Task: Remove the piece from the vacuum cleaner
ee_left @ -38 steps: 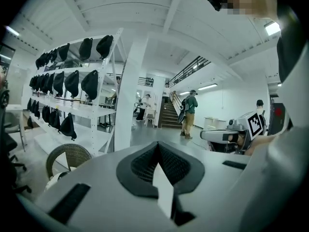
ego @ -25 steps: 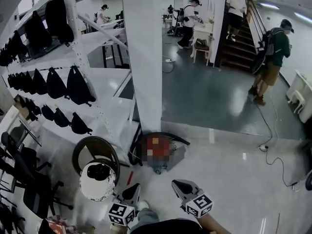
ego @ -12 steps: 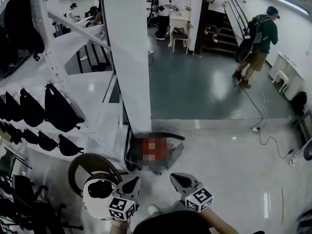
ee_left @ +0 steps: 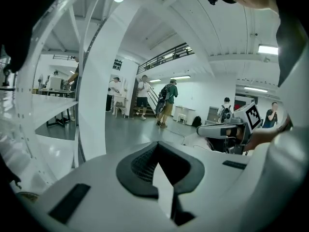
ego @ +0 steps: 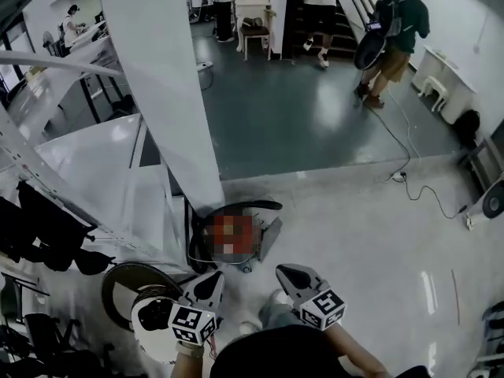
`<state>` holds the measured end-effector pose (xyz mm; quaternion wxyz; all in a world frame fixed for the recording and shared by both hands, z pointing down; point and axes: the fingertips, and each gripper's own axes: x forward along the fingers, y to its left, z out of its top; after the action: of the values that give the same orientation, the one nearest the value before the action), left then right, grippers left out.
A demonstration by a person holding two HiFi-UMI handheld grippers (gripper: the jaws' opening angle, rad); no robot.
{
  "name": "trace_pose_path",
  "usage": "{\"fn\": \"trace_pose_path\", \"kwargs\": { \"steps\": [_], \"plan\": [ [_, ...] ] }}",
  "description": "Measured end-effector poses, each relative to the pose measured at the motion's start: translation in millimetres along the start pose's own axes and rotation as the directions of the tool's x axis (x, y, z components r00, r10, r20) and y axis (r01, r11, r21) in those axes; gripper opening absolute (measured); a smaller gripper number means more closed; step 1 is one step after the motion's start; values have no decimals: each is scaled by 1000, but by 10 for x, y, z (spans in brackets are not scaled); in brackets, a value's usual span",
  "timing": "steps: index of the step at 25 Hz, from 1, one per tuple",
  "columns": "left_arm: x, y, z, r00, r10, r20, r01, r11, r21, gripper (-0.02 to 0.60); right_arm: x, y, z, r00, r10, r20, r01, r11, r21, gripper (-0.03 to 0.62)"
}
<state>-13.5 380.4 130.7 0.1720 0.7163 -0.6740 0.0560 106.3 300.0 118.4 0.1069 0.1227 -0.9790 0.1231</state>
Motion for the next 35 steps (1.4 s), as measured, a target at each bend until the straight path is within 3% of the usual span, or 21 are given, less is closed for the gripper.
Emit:
{"fn": "trace_pose_path", "kwargs": {
  "steps": [10, 21, 26, 35],
  "plan": [
    [1189, 39, 86, 992, -71, -106, 73, 997, 14, 17, 148, -1078, -65, 995, -93, -33, 96, 991, 95, 28],
    [2139, -45, -121, 962, -132, -239, 140, 990, 18, 20, 174, -1900, -484, 979, -166, -121, 186, 964, 190, 28],
    [2426, 36, -414, 923, -207, -324, 221, 975, 5, 20, 312, -2038, -741, 960, -228, -162, 263, 934, 242, 29],
    [2832, 419, -1075, 829, -304, -470, 338, 941, -12, 20, 723, -2129, -1286, 914, -328, -239, 392, 865, 314, 29]
  ]
}}
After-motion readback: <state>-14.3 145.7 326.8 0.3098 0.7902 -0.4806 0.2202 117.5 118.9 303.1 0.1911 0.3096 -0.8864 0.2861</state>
